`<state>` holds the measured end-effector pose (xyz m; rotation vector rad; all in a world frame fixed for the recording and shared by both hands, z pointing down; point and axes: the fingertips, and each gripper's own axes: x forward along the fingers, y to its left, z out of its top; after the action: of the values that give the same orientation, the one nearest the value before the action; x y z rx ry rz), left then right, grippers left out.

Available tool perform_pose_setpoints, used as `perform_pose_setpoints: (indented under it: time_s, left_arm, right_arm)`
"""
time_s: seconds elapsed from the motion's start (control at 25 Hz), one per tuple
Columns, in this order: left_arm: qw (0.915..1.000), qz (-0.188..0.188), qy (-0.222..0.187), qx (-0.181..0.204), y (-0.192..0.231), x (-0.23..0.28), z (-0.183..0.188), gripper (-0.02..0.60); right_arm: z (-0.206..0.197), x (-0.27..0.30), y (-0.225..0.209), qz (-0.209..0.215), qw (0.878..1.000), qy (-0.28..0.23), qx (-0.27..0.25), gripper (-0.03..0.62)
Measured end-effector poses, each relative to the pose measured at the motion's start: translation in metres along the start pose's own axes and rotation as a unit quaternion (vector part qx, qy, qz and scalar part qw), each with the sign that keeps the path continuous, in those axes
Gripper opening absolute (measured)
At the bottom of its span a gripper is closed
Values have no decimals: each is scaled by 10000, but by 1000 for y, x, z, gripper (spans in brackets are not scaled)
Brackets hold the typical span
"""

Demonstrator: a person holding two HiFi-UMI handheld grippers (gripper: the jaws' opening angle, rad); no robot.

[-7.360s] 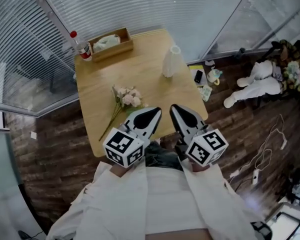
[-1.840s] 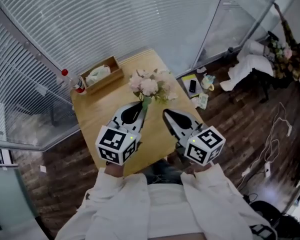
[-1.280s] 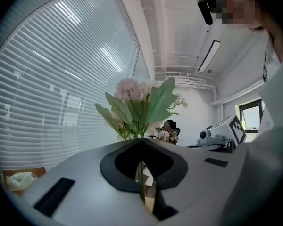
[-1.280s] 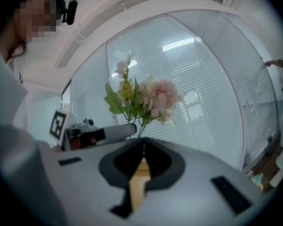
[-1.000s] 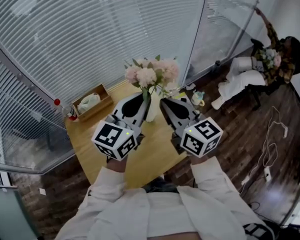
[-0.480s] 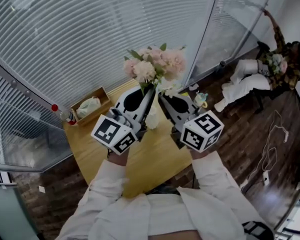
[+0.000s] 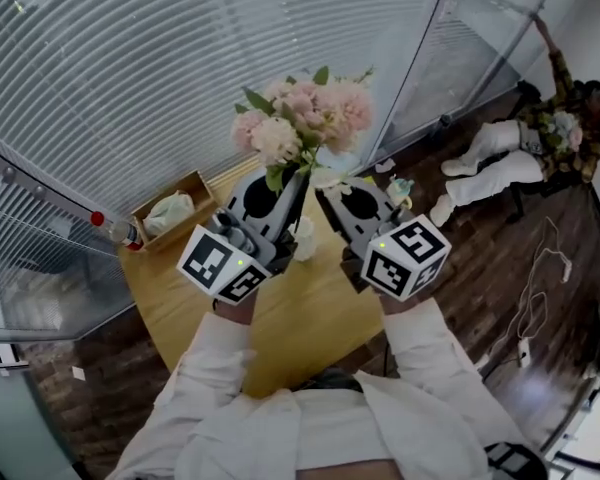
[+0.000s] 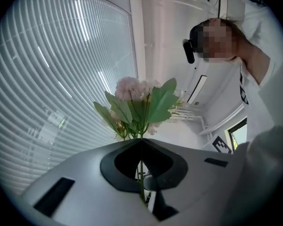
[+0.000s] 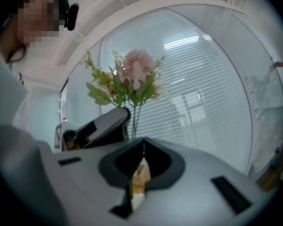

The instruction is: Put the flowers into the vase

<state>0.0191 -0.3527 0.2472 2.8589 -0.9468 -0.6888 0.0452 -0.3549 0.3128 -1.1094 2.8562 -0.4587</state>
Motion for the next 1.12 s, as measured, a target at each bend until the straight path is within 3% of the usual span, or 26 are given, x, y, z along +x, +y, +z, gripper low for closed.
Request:
perform_pose_setpoints:
  time_s: [0.2, 0.44, 1.12]
  left_arm:
    - [9996, -5, -278, -47, 3, 3, 6, 14]
    - [9992, -68, -300, -269, 7, 0, -6, 14]
    - [9959, 119, 673, -594, 7, -24, -64, 14]
  right_arm:
    - [-3, 0, -8, -77, 9999, 52, 71, 14]
    - [-12, 0, -15, -138, 9997, 69, 172, 14]
    - [-48, -4, -16, -301, 9967, 261, 707, 14]
